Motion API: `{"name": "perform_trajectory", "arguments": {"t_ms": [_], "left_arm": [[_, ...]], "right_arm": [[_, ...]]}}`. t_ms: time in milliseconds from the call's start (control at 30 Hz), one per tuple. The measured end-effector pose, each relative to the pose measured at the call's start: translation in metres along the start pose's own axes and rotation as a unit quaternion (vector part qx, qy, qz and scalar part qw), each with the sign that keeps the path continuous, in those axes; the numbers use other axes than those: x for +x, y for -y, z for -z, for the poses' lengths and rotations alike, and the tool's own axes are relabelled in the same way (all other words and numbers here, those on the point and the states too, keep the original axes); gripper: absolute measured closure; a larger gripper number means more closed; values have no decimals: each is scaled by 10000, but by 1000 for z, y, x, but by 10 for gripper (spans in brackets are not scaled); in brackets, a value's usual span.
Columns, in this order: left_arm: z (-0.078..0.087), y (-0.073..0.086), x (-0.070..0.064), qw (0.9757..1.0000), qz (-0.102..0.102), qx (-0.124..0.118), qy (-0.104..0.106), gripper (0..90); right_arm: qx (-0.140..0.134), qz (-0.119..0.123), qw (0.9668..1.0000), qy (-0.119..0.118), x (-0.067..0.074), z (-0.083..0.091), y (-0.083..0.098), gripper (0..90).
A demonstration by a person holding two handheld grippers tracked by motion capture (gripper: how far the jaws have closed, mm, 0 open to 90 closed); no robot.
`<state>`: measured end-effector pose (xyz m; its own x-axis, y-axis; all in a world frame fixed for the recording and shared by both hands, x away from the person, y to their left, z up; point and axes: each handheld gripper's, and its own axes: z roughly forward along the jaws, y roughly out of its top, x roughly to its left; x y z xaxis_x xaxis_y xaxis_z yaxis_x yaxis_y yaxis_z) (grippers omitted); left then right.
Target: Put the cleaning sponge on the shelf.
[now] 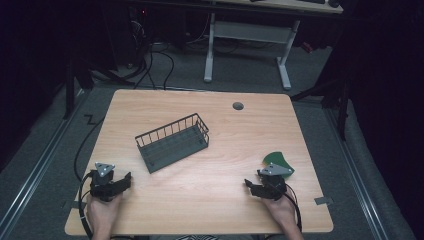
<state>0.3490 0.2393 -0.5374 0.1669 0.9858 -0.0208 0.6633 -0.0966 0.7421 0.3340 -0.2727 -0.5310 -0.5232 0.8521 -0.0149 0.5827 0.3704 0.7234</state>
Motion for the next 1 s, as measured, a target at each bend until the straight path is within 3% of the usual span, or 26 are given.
{"name": "perform_trajectory", "arguments": {"t_ms": [200, 333, 433, 567, 733, 1000], "left_arm": [[0, 0, 0, 10000, -63, 4, 50, 293], [1, -1, 1, 9998, 73, -21, 191, 307], [2, -1, 0, 9997, 122, -28, 223, 312], [4, -2, -4, 9996, 132, 41, 258, 294], [12, -6, -6, 9993, 186, -71, 325, 304], [27, -18, -10, 9984, 180, -120, 520, 359]], "right_arm": [[2, -2, 10000, 5, 0, 0, 0, 349], [-23, -61, 10000, 41, 0, 0, 0, 381], [-60, -294, 9995, -69, -4, 1, -1, 417], [-45, -338, 9993, -164, -4, 0, -3, 437], [-83, -400, 9983, -405, -3, 0, -12, 471], [-147, -411, 9974, -572, -5, -2, -30, 487]]}}
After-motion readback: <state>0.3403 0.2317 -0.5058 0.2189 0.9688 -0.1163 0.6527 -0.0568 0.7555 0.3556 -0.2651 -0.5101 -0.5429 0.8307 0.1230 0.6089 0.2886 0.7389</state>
